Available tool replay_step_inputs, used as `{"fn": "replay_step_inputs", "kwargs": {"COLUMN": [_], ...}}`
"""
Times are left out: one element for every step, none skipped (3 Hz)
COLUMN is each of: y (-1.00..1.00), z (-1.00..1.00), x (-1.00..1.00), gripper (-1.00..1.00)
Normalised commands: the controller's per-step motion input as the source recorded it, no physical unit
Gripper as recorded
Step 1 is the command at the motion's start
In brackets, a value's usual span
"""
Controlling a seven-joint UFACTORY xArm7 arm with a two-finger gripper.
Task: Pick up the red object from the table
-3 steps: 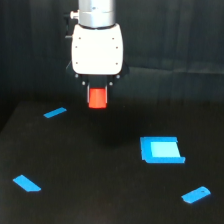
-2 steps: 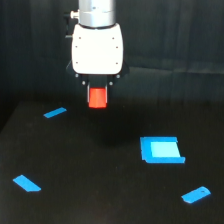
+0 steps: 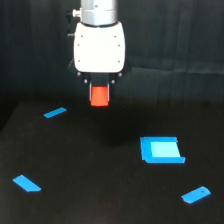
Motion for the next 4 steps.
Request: {"fn": "replay_step_inputs", "kwargs": {"y": [-0.05,-0.09,0.12,-0.01], "z": [0.03,0.05,0.05,0.10], "x": [0.07,-0.03,0.05,-0.02], "gripper": [-1.00,-1.00,-1.00,-0.98]}}
